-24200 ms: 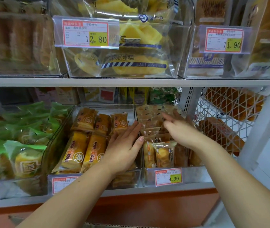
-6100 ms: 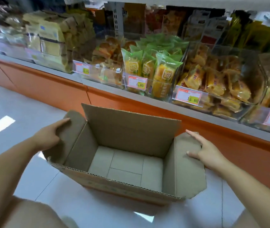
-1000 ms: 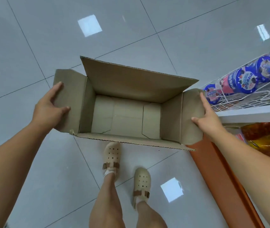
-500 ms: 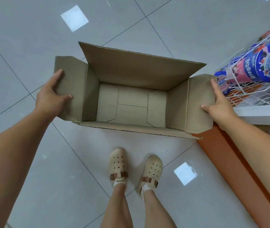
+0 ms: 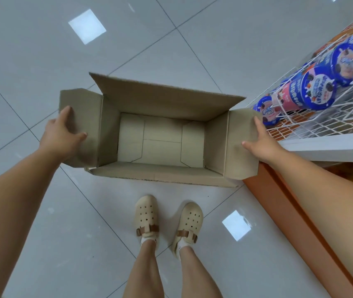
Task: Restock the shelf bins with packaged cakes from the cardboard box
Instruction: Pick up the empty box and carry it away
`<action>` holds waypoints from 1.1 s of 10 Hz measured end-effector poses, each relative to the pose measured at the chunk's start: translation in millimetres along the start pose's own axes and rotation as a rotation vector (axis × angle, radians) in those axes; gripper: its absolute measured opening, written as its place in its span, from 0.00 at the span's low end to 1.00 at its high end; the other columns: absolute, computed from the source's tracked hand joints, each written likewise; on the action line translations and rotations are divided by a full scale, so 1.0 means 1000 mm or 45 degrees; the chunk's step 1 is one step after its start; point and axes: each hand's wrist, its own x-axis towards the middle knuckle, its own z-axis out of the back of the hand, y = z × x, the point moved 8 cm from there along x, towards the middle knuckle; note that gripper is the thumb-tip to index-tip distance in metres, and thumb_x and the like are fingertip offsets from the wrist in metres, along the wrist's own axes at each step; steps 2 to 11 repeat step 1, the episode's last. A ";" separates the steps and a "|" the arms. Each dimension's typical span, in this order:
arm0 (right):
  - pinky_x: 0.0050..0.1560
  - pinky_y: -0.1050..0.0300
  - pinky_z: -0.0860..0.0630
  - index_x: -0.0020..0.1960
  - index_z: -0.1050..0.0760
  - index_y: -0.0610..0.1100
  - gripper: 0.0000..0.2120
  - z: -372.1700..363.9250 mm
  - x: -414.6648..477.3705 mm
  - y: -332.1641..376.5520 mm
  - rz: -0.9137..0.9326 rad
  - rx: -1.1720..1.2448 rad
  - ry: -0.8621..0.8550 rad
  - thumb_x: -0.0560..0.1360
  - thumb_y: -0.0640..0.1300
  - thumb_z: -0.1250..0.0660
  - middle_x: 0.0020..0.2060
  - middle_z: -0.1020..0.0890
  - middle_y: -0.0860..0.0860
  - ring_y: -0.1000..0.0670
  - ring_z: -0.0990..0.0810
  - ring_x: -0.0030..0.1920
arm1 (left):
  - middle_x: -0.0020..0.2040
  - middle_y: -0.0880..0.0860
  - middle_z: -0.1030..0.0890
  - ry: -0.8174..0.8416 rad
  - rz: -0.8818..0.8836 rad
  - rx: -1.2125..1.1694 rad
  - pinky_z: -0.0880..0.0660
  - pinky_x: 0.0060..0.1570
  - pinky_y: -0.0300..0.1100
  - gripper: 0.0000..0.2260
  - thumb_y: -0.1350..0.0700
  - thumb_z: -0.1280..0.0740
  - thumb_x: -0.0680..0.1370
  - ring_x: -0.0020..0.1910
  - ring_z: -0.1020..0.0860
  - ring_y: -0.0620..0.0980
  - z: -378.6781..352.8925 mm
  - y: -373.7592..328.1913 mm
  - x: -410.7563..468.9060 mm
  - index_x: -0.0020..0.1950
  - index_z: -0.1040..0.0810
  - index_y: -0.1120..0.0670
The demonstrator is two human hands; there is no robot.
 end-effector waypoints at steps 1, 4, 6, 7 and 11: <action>0.72 0.48 0.37 0.79 0.48 0.48 0.34 0.009 -0.014 0.017 -0.029 -0.163 0.024 0.77 0.46 0.35 0.75 0.37 0.45 0.42 0.35 0.73 | 0.75 0.61 0.38 0.019 0.030 0.137 0.36 0.70 0.57 0.33 0.51 0.30 0.76 0.71 0.35 0.64 0.014 -0.025 -0.016 0.78 0.41 0.46; 0.72 0.48 0.37 0.79 0.48 0.48 0.34 0.009 -0.014 0.017 -0.029 -0.163 0.024 0.77 0.46 0.35 0.75 0.37 0.45 0.42 0.35 0.73 | 0.75 0.61 0.38 0.019 0.030 0.137 0.36 0.70 0.57 0.33 0.51 0.30 0.76 0.71 0.35 0.64 0.014 -0.025 -0.016 0.78 0.41 0.46; 0.72 0.48 0.37 0.79 0.48 0.48 0.34 0.009 -0.014 0.017 -0.029 -0.163 0.024 0.77 0.46 0.35 0.75 0.37 0.45 0.42 0.35 0.73 | 0.75 0.61 0.38 0.019 0.030 0.137 0.36 0.70 0.57 0.33 0.51 0.30 0.76 0.71 0.35 0.64 0.014 -0.025 -0.016 0.78 0.41 0.46; 0.72 0.48 0.37 0.79 0.48 0.48 0.34 0.009 -0.014 0.017 -0.029 -0.163 0.024 0.77 0.46 0.35 0.75 0.37 0.45 0.42 0.35 0.73 | 0.75 0.61 0.38 0.019 0.030 0.137 0.36 0.70 0.57 0.33 0.51 0.30 0.76 0.71 0.35 0.64 0.014 -0.025 -0.016 0.78 0.41 0.46; 0.72 0.48 0.37 0.79 0.48 0.48 0.34 0.009 -0.014 0.017 -0.029 -0.163 0.024 0.77 0.46 0.35 0.75 0.37 0.45 0.42 0.35 0.73 | 0.75 0.61 0.38 0.019 0.030 0.137 0.36 0.70 0.57 0.33 0.51 0.30 0.76 0.71 0.35 0.64 0.014 -0.025 -0.016 0.78 0.41 0.46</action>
